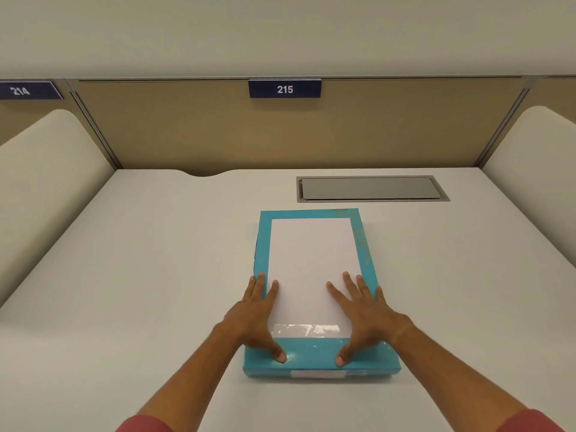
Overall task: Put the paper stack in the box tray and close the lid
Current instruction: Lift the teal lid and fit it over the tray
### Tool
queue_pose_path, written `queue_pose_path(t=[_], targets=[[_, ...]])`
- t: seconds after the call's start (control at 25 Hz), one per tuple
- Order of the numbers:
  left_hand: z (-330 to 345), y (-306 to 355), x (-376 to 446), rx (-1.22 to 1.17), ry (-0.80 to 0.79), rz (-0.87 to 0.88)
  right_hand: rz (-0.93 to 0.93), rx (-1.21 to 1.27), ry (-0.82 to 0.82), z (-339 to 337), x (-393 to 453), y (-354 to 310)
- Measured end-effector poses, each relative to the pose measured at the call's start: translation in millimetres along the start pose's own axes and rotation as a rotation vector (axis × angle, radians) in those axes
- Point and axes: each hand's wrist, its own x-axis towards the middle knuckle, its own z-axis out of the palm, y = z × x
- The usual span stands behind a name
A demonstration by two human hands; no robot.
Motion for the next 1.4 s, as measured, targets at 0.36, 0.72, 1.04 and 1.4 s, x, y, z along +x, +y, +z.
queue_pose_path(t=[0.36, 0.72, 1.04, 1.4], targets=[[-24, -8, 25, -0.036, 0.096, -0.012, 0.061, 0.083, 0.160, -23, 31, 14], [-54, -21, 74, -0.069, 0.029, -0.124, 0.180, 0.164, 0.143, -53, 70, 29], [-55, -17, 75, -0.021, 0.005, -0.147, 0.169, 0.158, 0.146, -51, 71, 31], [-56, -12, 73, 0.029, -0.010, -0.175, 0.176, 0.132, 0.160, -49, 72, 31]])
